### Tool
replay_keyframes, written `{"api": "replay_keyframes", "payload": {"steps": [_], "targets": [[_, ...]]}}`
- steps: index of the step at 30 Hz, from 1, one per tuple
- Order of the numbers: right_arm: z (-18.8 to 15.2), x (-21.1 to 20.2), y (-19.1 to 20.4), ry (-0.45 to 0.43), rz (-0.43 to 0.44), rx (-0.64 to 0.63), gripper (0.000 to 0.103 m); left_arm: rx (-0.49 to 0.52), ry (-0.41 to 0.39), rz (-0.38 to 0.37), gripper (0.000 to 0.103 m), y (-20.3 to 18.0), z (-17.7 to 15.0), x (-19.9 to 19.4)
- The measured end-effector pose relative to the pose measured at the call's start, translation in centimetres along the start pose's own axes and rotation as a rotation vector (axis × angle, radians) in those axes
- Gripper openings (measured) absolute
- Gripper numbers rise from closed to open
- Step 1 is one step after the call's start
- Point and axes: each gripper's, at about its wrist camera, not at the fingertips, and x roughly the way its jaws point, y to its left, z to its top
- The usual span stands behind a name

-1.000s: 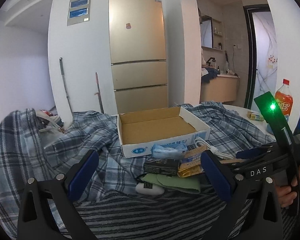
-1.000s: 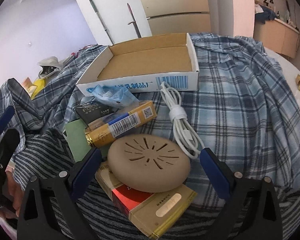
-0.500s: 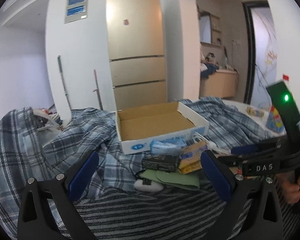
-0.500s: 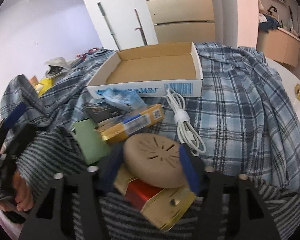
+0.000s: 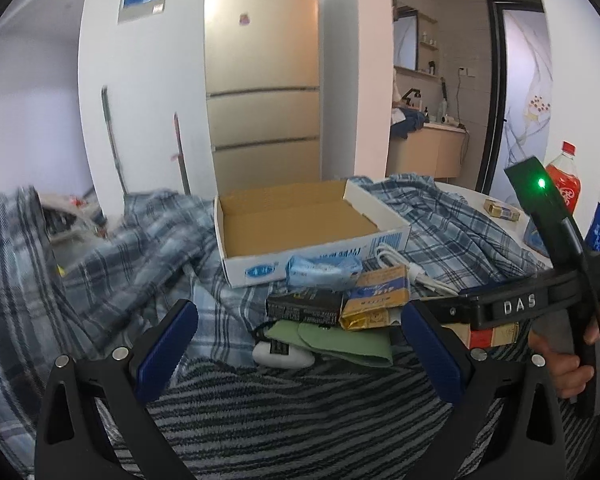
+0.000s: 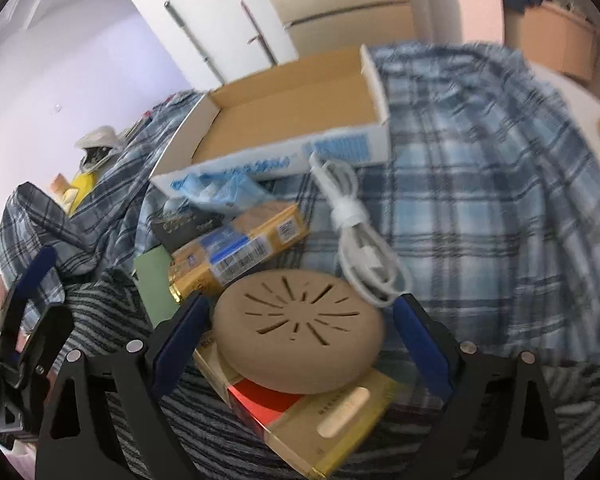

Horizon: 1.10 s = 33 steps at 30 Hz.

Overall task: Organize soft objects
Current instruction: 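Lower the right gripper onto the beige round puck and close on it, then grasp the red-and-gold cigarette pack with the left gripper while the right holds the puck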

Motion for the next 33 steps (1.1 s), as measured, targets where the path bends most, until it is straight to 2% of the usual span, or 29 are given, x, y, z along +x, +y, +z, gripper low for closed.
{"api": "replay_keyframes", "payload": {"steps": [5, 12, 19, 24, 27, 33], "targets": [[-0.2, 0.3, 0.3, 0.004, -0.014, -0.021, 0.09, -0.054, 0.023, -0.004, 0.103, 1.0, -0.1, 0.5], [-0.8, -0.1, 1.5, -0.009, -0.038, -0.092, 0.081, -0.016, 0.004, 0.002, 0.103, 0.2, -0.2, 0.0], [-2.6, -3.2, 3.0, -0.106, -0.075, -0.179, 0.08, 0.003, -0.018, 0.001, 0.103, 0.0, 0.0, -0.7], [-3.9, -6.9, 3.0, -0.22, -0.11, -0.218, 0.08, 0.114, -0.032, -0.016, 0.103, -2.7, 0.1, -1.6], [-4.2, -7.9, 2.6, -0.201, -0.07, -0.236, 0.081, 0.153, -0.028, -0.044, 0.103, -4.2, 0.1, -2.1], [-6.2, -8.3, 1.4, -0.172, -0.048, -0.198, 0.082, 0.12, -0.011, -0.119, 0.103, -5.3, 0.6, -3.0]]}}
